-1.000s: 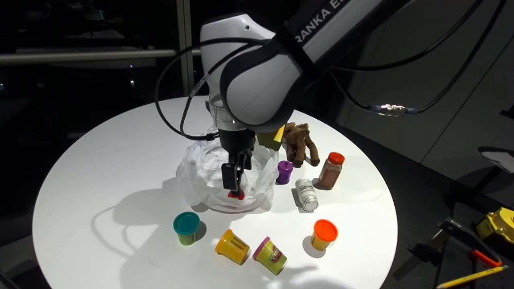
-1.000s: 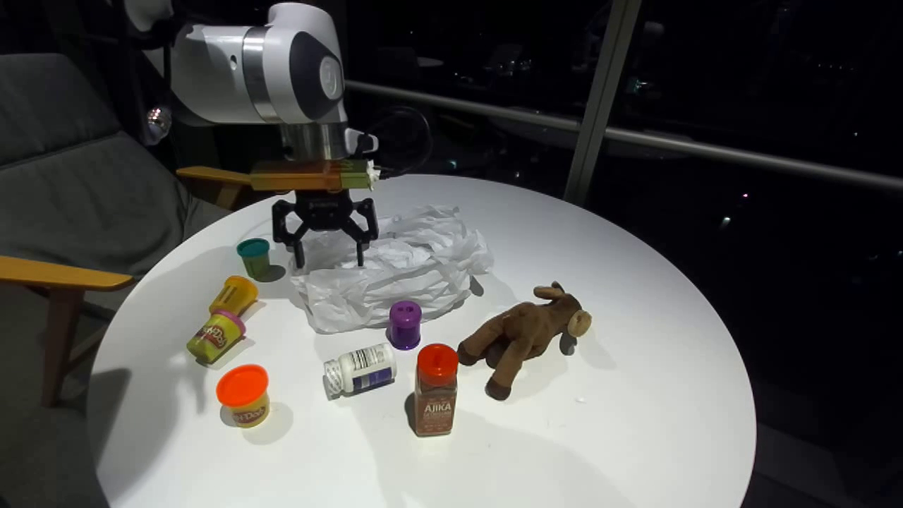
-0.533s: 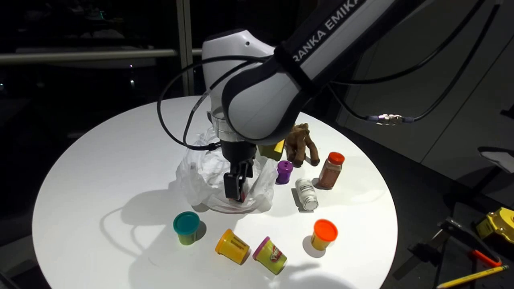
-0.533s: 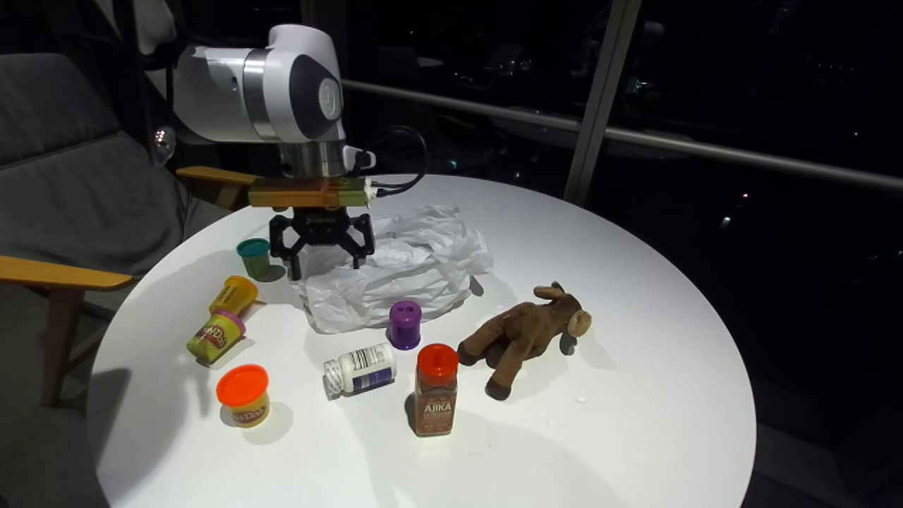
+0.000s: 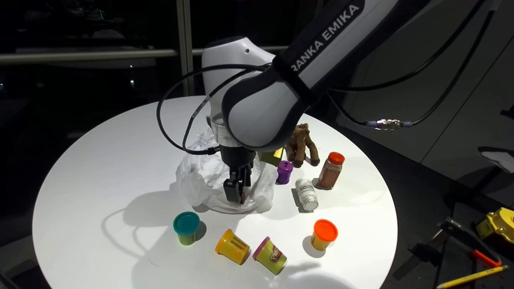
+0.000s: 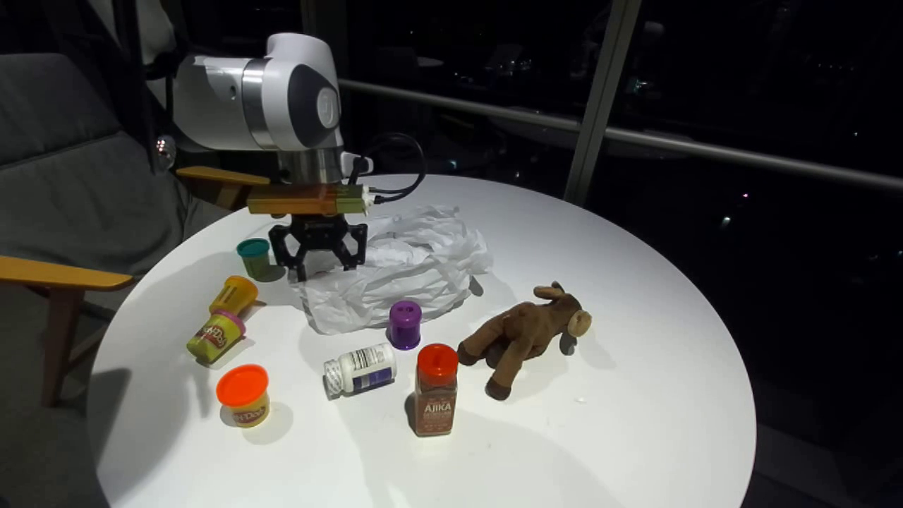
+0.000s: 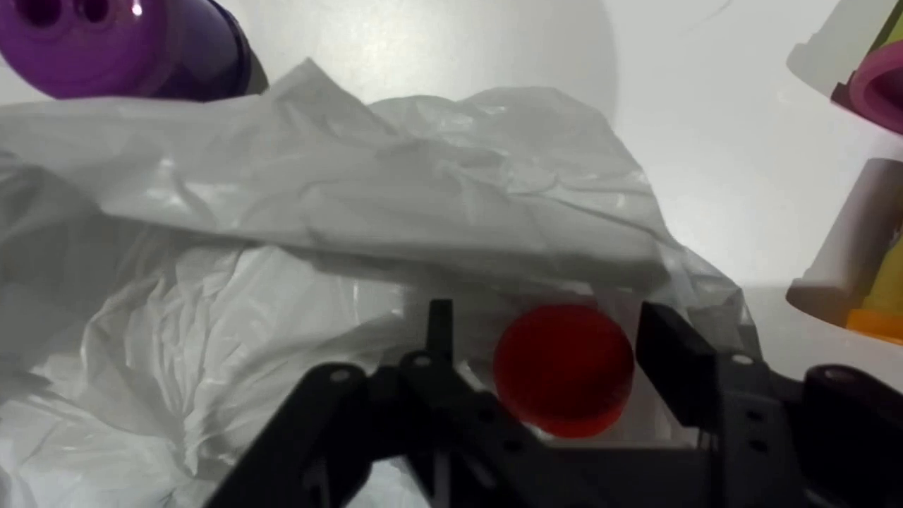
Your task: Remove the contents from the plastic.
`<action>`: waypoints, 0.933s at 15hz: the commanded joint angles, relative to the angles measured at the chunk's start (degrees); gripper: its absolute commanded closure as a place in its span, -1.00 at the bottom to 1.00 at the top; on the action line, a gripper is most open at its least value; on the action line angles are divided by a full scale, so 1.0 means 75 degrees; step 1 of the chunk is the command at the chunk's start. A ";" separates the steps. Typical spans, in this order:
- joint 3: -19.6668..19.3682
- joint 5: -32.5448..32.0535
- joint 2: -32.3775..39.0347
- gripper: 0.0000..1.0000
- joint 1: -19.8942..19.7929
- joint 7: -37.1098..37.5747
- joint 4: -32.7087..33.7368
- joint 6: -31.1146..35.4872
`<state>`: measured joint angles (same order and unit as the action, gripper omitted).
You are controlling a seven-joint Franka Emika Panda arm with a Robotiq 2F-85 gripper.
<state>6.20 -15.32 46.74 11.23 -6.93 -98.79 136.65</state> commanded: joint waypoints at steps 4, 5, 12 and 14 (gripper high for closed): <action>0.0028 0.0096 0.0025 0.51 -0.0001 -0.0155 0.0053 0.0344; 0.0030 0.0100 0.0031 0.47 -0.0004 -0.0160 0.0049 0.0354; -0.0363 0.0003 -0.0588 0.48 0.0217 0.0645 -0.0061 0.0278; -0.0580 -0.0037 -0.0933 0.47 0.0356 0.1147 -0.0126 0.0121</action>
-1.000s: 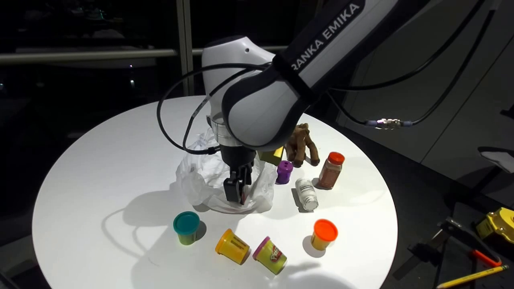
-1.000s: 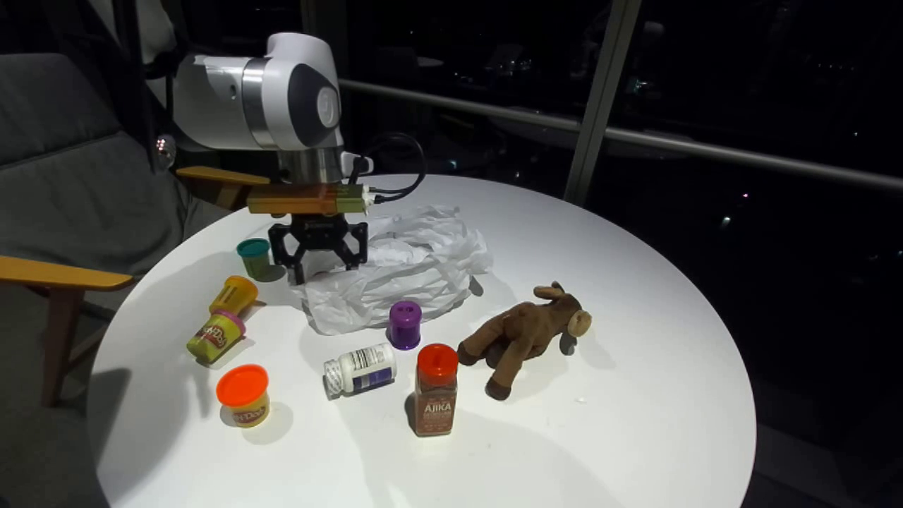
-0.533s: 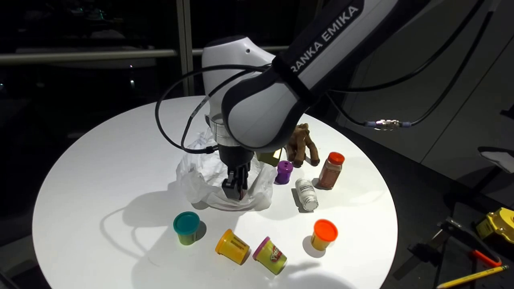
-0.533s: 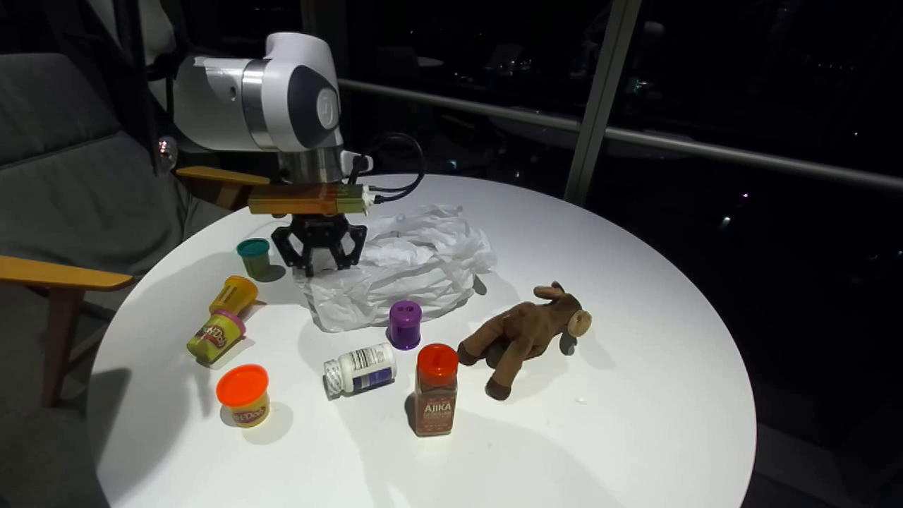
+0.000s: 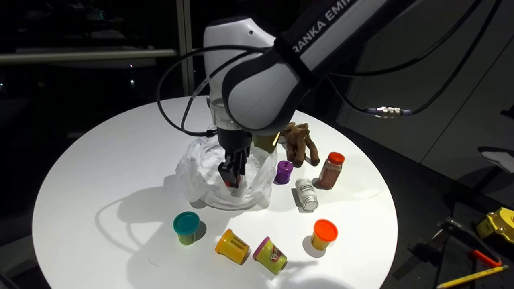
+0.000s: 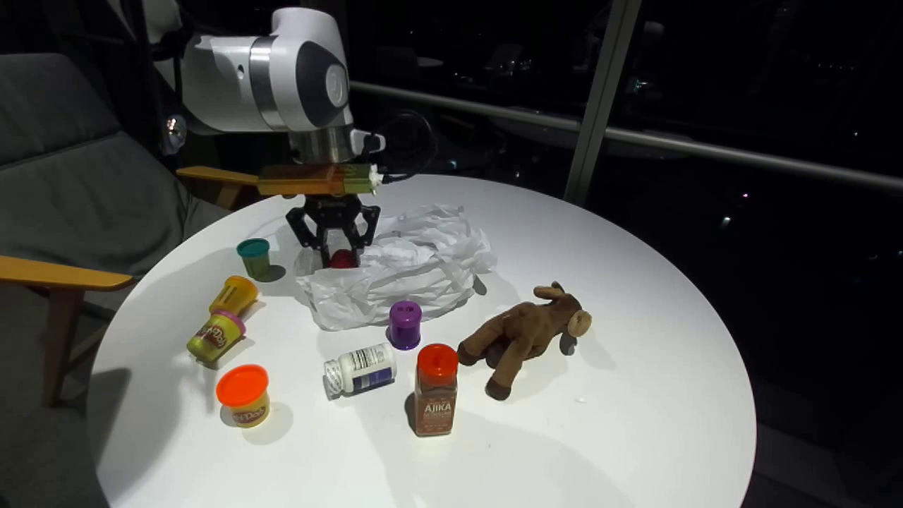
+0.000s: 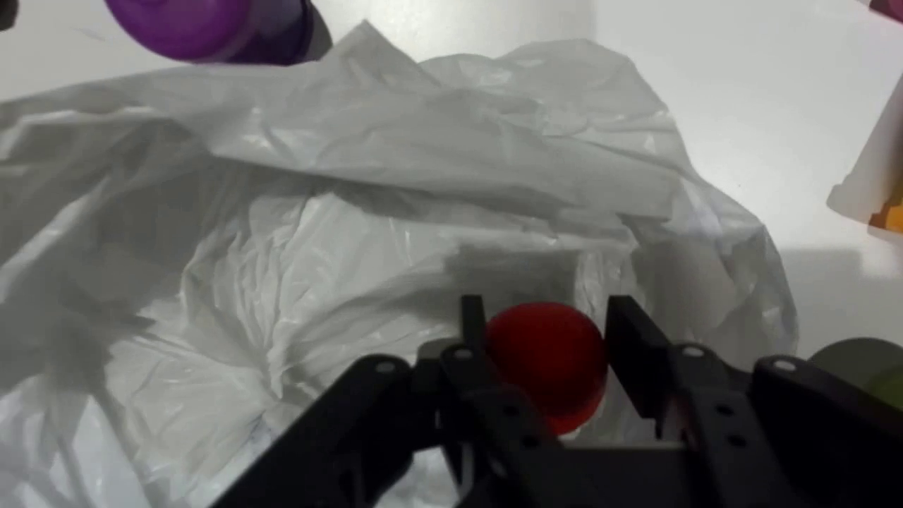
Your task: Remove the contents from the plastic.
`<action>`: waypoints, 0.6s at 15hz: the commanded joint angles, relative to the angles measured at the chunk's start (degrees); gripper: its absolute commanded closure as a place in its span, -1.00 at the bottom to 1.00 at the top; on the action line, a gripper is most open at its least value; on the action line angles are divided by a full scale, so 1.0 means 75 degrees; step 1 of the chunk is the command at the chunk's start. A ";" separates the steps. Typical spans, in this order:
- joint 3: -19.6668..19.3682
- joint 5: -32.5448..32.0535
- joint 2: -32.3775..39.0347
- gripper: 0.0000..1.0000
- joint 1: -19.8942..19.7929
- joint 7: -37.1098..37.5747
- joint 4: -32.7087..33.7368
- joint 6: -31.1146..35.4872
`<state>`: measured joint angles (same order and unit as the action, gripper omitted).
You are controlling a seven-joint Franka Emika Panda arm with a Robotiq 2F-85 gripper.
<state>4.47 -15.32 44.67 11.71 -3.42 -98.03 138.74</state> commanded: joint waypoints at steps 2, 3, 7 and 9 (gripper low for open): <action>-0.0553 -0.0050 -0.0980 0.47 0.0416 0.1209 -0.0300 -0.0371; -0.0591 -0.0059 -0.1148 0.48 0.0449 0.1355 -0.0384 -0.0508; -0.0662 -0.0216 -0.1872 0.50 0.0647 0.1975 -0.1122 -0.1095; -0.0552 -0.0195 -0.2220 0.49 0.0697 0.2182 -0.1661 -0.1371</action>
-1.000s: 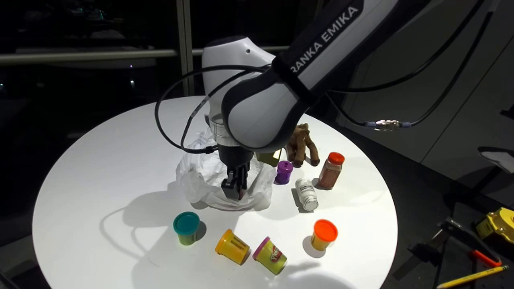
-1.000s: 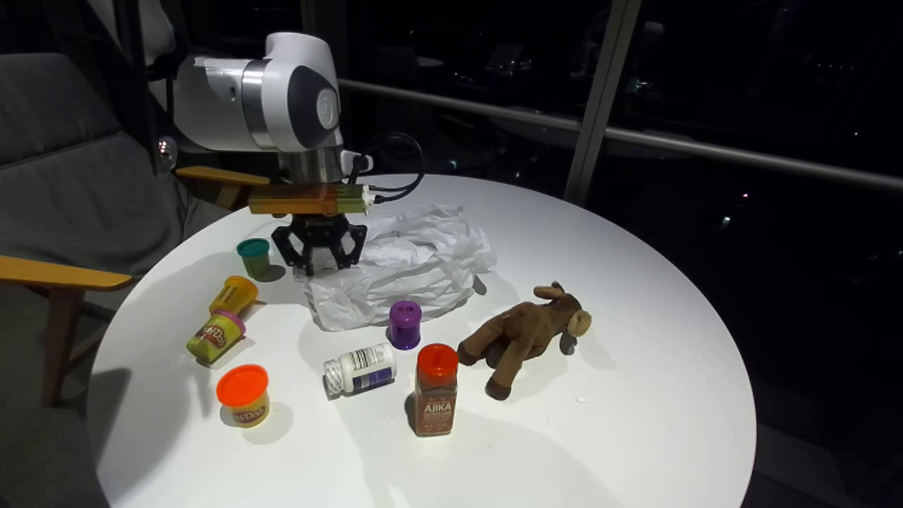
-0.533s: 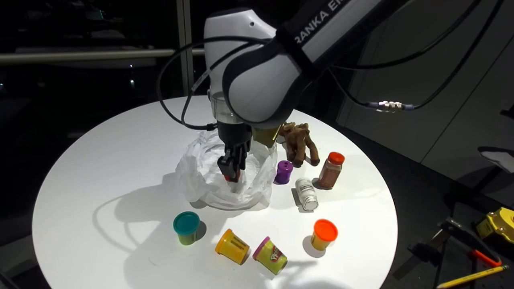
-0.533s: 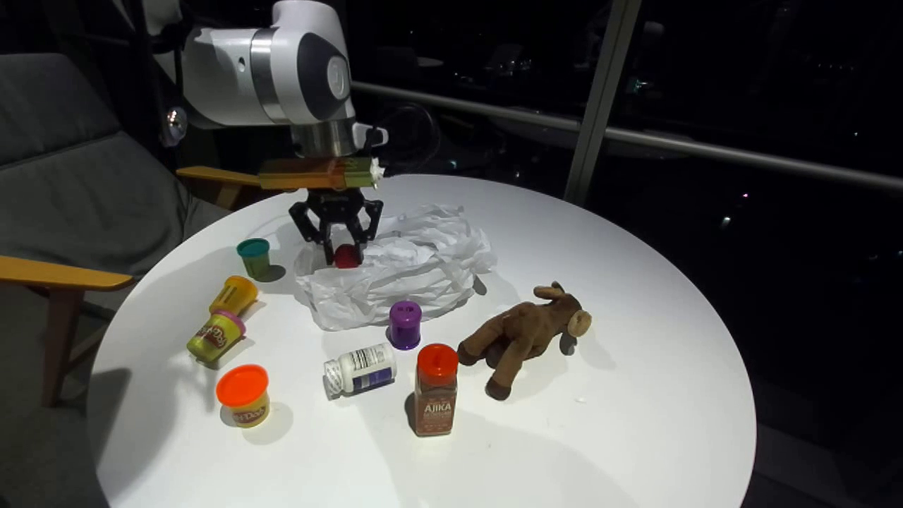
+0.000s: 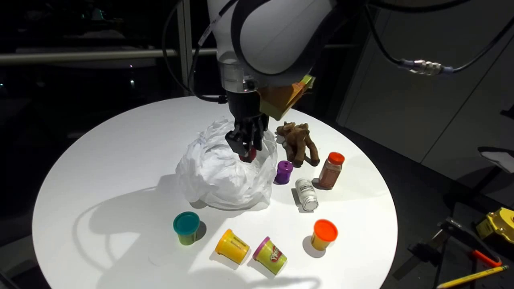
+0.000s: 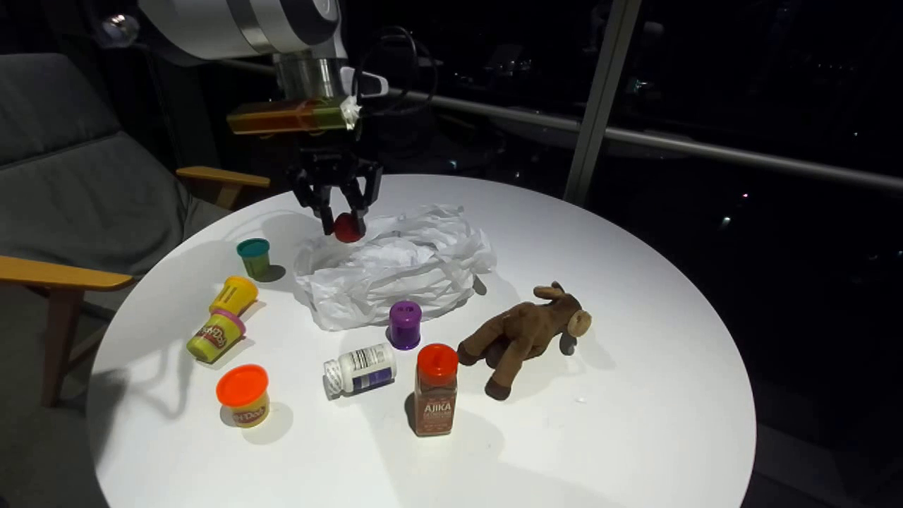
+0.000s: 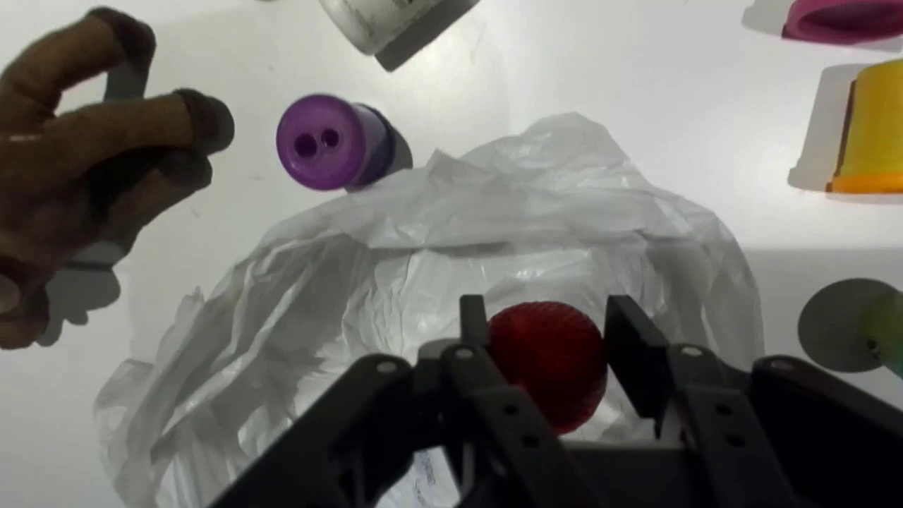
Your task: Remove the contents from the plastic.
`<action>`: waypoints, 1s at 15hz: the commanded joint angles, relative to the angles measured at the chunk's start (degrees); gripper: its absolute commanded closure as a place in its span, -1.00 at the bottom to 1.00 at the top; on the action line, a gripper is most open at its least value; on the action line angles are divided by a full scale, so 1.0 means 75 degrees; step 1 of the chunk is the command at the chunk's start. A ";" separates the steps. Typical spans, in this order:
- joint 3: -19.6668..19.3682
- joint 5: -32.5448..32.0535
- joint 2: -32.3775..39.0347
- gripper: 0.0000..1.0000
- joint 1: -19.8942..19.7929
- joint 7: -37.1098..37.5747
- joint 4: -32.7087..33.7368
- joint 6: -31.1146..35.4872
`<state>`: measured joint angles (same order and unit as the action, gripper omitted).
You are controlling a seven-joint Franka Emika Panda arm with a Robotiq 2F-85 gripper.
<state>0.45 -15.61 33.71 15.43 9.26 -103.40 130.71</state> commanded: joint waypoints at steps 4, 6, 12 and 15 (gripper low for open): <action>0.0174 -0.0134 -0.1337 0.50 0.0285 0.0809 -0.2085 -0.0362; 0.0273 -0.0094 -0.1460 0.52 0.0276 0.0881 -0.2502 -0.0340; 0.0424 0.0095 -0.0731 0.51 0.0066 0.0601 -0.2461 -0.0067; 0.0493 0.0231 -0.0187 0.56 -0.0037 0.0312 -0.2171 0.0357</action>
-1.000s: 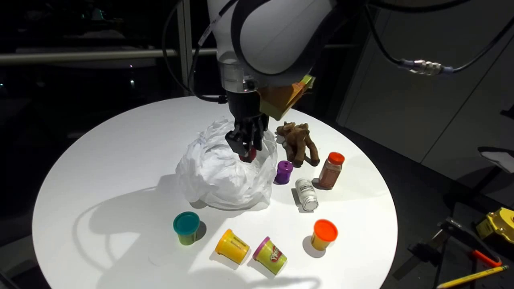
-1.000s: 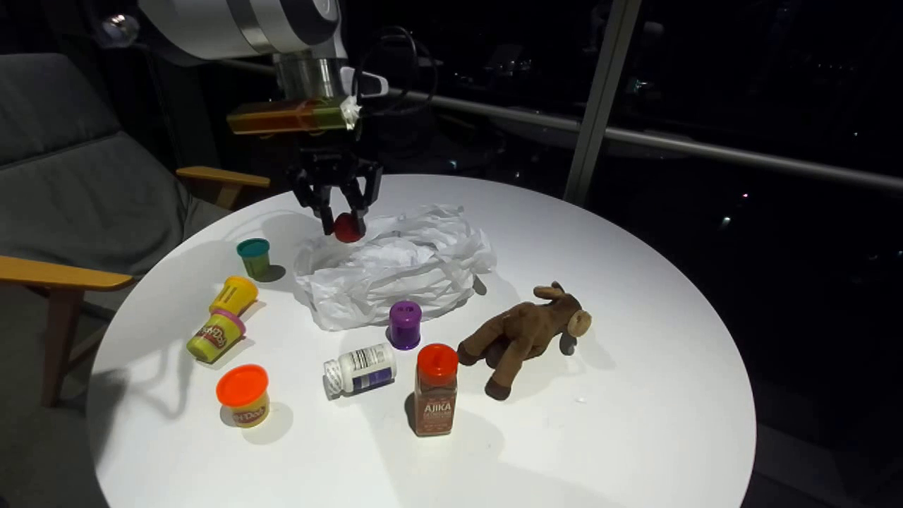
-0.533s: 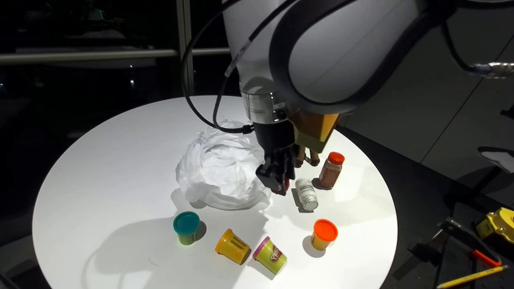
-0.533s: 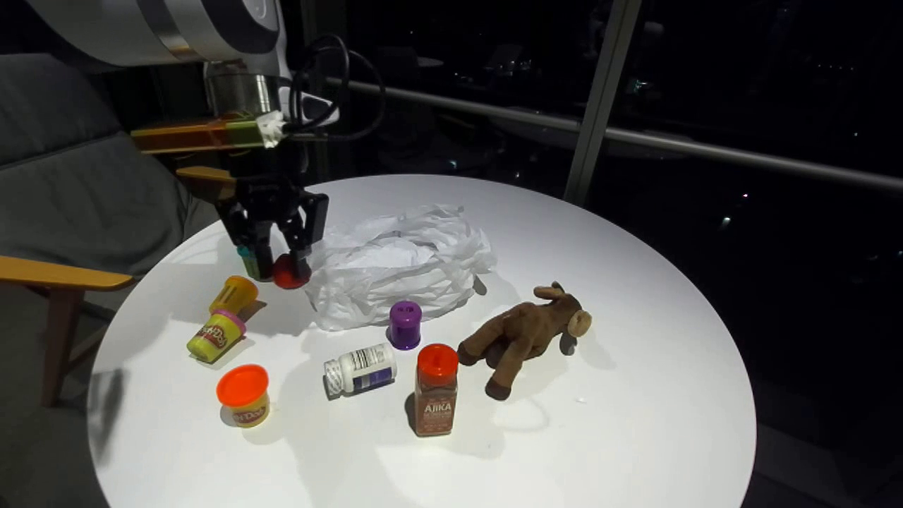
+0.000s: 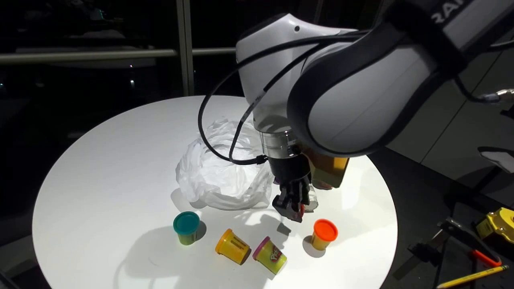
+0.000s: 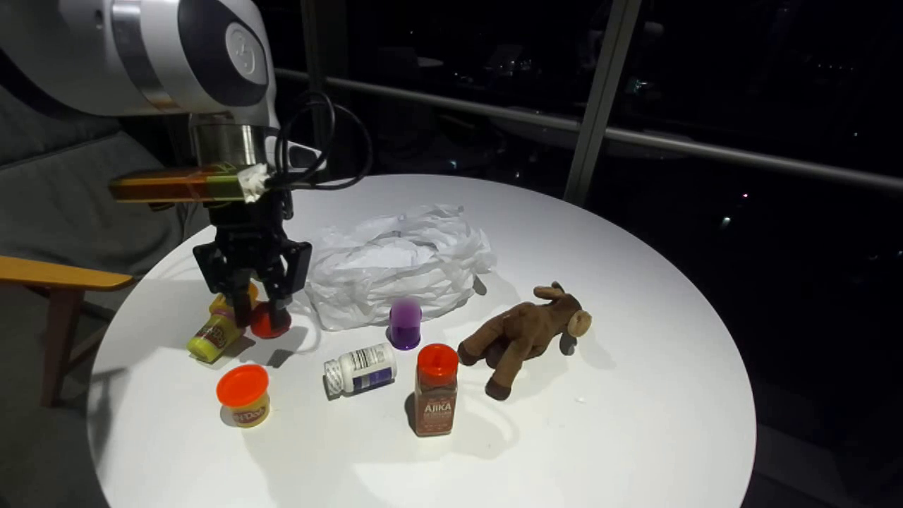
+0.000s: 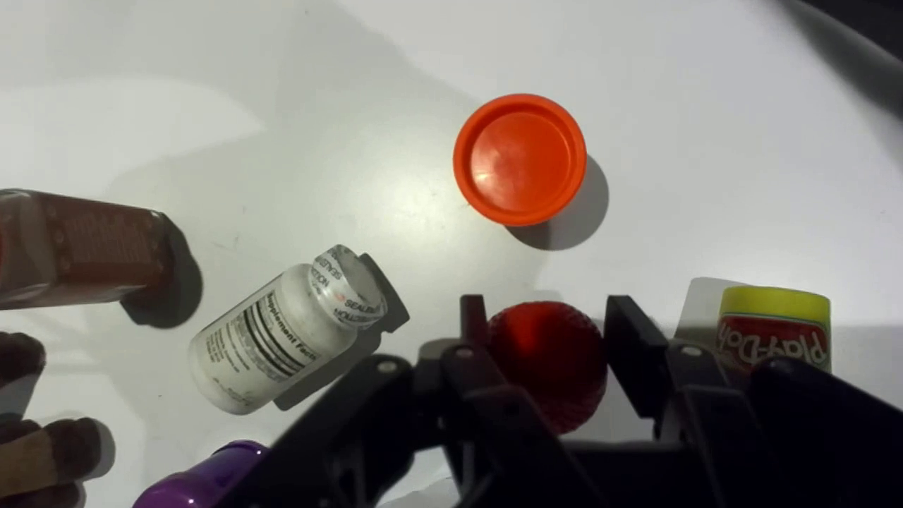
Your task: Remove the contents from the plastic.
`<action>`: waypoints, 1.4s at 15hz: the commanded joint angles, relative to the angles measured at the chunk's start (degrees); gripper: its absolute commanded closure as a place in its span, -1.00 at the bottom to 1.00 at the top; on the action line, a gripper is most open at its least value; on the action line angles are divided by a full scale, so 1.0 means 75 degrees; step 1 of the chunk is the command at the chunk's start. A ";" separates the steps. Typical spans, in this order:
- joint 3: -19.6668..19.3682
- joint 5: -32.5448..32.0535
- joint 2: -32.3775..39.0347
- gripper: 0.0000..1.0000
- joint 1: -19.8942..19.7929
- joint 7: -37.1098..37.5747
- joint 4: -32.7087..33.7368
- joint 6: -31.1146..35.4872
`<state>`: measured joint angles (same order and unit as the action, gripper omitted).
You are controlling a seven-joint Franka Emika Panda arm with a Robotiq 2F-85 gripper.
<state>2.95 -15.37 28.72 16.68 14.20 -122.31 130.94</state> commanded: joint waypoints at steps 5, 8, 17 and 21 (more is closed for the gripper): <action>0.0116 0.0260 0.0859 0.56 -0.0526 -0.1280 0.0812 0.0168; 0.0049 0.0213 0.0604 -0.43 -0.0757 -0.1613 0.0865 0.0202; 0.0338 0.0576 -0.1128 -1.00 -0.0941 -0.1627 0.0097 0.0101; 0.0368 0.0475 -0.1987 -1.00 -0.0708 -0.0933 0.0002 -0.0190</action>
<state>5.82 -12.13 20.24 10.26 3.49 -120.39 131.86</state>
